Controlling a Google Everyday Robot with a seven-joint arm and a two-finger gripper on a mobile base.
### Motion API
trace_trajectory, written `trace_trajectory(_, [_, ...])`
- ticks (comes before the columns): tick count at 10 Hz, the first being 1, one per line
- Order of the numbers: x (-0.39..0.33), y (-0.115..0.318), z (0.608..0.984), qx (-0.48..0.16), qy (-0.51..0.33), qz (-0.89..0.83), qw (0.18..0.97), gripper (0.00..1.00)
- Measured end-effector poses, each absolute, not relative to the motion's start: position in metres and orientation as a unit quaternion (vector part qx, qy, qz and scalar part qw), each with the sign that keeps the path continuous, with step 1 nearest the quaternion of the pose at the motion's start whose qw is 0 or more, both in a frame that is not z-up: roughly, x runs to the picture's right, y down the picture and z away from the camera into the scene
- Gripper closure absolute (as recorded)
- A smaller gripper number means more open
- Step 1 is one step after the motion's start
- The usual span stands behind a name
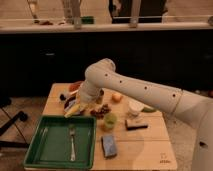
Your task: Place banana in metal cup
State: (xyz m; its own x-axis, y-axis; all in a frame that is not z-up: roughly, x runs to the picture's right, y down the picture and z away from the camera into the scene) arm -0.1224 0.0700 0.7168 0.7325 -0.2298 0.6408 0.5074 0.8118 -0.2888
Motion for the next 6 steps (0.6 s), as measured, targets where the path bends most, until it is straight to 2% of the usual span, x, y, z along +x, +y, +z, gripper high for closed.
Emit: trace_trajectory(6, [-0.121, 0.058, 0.737, -0.218, -0.291, -0.19, 0.912, 1.0])
